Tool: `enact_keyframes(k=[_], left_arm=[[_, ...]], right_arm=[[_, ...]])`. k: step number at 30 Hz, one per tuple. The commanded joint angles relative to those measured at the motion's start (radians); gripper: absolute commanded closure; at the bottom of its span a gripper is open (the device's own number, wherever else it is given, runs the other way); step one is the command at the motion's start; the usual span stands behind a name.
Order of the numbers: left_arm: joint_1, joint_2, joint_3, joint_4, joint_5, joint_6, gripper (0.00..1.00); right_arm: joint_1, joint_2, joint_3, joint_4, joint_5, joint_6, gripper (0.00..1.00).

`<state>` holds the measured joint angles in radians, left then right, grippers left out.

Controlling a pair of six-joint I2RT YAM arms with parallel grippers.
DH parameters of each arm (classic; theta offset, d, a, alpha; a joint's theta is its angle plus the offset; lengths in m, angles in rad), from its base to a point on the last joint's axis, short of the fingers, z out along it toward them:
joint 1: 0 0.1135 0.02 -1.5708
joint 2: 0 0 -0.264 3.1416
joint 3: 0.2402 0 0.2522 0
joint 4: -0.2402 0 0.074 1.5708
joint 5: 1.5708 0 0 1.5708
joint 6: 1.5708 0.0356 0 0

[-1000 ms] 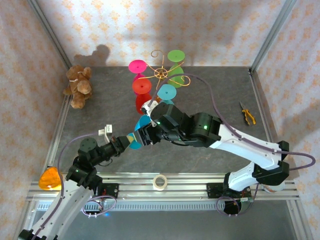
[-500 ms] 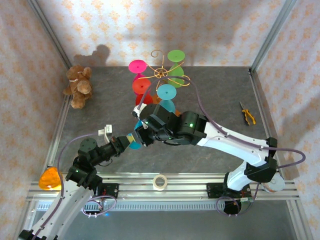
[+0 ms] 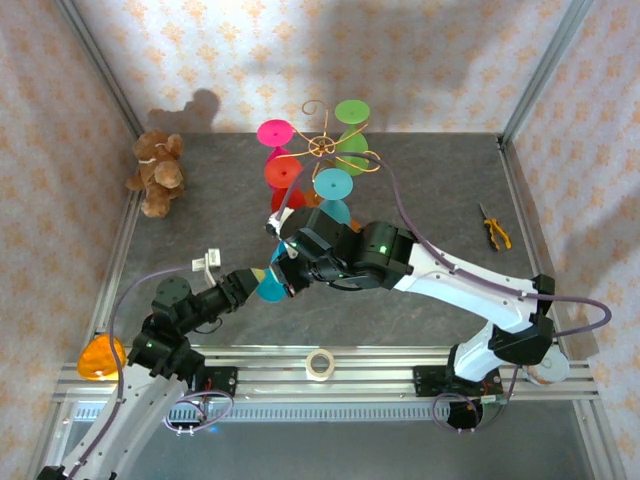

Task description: Take the wine glass off the wine glass rack

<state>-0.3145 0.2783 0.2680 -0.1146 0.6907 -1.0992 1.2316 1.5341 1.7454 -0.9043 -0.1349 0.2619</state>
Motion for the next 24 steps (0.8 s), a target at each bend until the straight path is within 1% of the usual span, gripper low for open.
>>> enact_keyframes(k=[1, 5, 8, 11, 14, 18, 22, 24], left_arm=[[-0.003, -0.026, 0.046, -0.048, -0.023, 0.029, 0.47], [-0.003, -0.045, 0.056, -0.108, -0.037, 0.055, 0.41], [-0.003, -0.046, 0.091, -0.214, -0.07, 0.115, 0.41], [-0.003, -0.034, 0.151, -0.361, -0.148, 0.196, 0.41], [-0.003, -0.008, 0.194, -0.439, -0.222, 0.257, 0.41], [-0.003, 0.051, 0.225, -0.459, -0.282, 0.306, 0.42], [-0.003, 0.128, 0.249, -0.426, -0.298, 0.339, 0.42], [-0.003, 0.169, 0.26, -0.407, -0.3, 0.356, 0.42]], right_arm=[[0.0, -0.05, -0.021, -0.018, 0.026, 0.013, 1.0], [0.0, -0.056, -0.048, -0.02, 0.03, 0.029, 1.0], [0.0, -0.063, -0.072, -0.025, 0.045, 0.05, 1.0], [0.0, -0.076, -0.111, -0.037, 0.07, 0.072, 1.0], [0.0, -0.103, -0.193, -0.024, 0.073, 0.113, 1.0], [0.001, -0.154, -0.311, -0.014, 0.115, 0.186, 1.0], [-0.011, -0.21, -0.393, -0.039, 0.146, 0.225, 1.0], [-0.04, -0.24, -0.434, -0.056, 0.15, 0.247, 1.0]])
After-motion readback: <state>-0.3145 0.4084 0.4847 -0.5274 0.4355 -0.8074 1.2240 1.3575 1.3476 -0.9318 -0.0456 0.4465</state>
